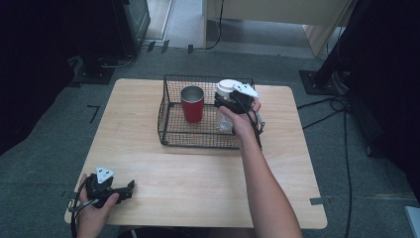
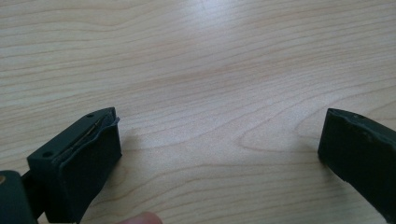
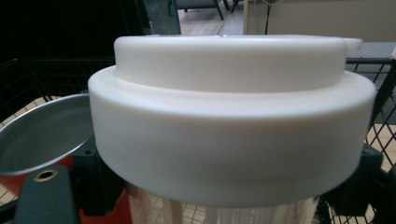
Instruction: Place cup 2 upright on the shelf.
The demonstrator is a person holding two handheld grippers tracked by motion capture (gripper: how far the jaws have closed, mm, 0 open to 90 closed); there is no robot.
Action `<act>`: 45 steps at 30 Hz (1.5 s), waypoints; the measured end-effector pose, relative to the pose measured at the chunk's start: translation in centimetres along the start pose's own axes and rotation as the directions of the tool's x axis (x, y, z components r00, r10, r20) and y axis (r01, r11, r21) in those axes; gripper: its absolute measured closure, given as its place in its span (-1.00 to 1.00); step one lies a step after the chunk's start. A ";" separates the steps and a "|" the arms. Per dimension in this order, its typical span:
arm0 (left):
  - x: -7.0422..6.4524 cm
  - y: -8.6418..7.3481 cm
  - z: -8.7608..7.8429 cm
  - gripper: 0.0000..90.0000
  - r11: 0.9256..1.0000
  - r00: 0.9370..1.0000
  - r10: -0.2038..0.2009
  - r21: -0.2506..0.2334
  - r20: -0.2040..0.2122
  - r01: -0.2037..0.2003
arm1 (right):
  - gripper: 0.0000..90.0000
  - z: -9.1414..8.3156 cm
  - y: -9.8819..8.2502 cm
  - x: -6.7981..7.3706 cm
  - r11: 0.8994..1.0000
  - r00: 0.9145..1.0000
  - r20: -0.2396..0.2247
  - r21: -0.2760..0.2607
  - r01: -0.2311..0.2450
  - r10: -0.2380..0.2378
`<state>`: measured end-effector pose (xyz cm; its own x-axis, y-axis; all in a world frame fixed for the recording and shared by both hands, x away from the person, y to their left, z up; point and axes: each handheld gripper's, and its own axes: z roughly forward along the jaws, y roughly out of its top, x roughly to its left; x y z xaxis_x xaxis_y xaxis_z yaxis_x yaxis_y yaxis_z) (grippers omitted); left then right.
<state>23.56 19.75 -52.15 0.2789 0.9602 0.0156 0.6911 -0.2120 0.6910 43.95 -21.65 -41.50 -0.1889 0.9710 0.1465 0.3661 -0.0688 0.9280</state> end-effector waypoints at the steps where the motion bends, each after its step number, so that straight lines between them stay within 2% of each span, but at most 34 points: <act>1: 0.0 0.0 0.0 -1.00 1.000 1.000 0.000 0.000 0.000 0.000 | -0.65 0.2 -0.1 0.0 1.000 1.000 0.004 -0.011 0.001 -0.001; 8: 0.0 0.0 0.0 -1.00 1.000 1.000 0.000 0.000 0.000 0.000 | -0.65 1.2 -0.4 0.1 0.994 0.999 0.034 -0.102 0.039 -0.035; 11: 0.0 0.0 0.0 -1.00 1.000 1.000 0.000 0.000 0.000 0.000 | -0.65 1.6 -0.4 0.1 0.991 0.998 0.051 -0.119 0.053 -0.047; 15: 0.0 0.0 0.0 -1.00 1.000 1.000 0.000 0.000 0.000 0.000 | -0.65 2.1 -0.9 -0.1 0.994 0.996 0.066 -0.091 0.057 -0.051; 18: 0.0 0.0 0.0 -1.00 1.000 1.000 0.000 0.000 0.000 0.000 | -0.65 2.2 -1.3 0.1 0.992 0.992 0.075 -0.067 0.111 -0.106; 23: 0.0 0.0 0.0 -1.00 1.000 1.000 0.000 0.000 0.000 0.000 | -0.65 2.1 -1.6 0.3 0.989 0.988 0.055 -0.033 0.144 -0.142; 26: 0.0 0.0 0.0 -1.00 1.000 1.000 0.000 0.000 0.000 0.000 | -0.65 2.1 -1.6 0.4 0.992 0.992 0.034 -0.033 0.119 -0.118; 29: 0.0 0.0 0.0 -1.00 1.000 1.000 0.000 0.000 0.000 0.000 | -0.65 2.2 -1.6 0.6 0.994 0.995 0.023 -0.060 0.096 -0.095; 34: 0.0 0.0 0.0 -1.00 1.000 1.000 -0.001 0.000 0.000 0.001 | -0.65 2.4 -2.1 0.9 0.991 0.995 0.012 -0.080 0.104 -0.103; 37: 0.0 0.0 0.0 -1.00 1.000 1.000 0.000 0.000 0.000 0.000 | -0.65 2.3 -2.0 1.0 0.993 0.995 0.024 -0.063 0.100 -0.099; 40: 0.0 0.0 0.0 -1.00 1.000 1.000 0.000 0.000 0.000 0.000 | -0.66 2.0 -1.9 0.9 0.995 0.996 0.003 -0.033 0.093 -0.092; 42: 0.0 0.0 0.0 -1.00 1.000 1.000 0.000 0.000 0.000 0.000 | -0.70 1.8 -1.8 1.0 0.998 0.998 0.002 -0.001 0.057 -0.057; 45: 0.0 0.0 0.0 -1.00 1.000 1.000 0.000 0.000 0.000 0.000 | -0.76 1.7 -1.7 0.9 0.999 0.999 0.002 0.010 0.050 -0.050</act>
<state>23.56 19.75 -52.15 0.2788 0.9602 0.0152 0.6912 -0.2116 0.6910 44.66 -20.31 -43.55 -0.2056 0.9736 0.0992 0.3654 -0.0177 0.9307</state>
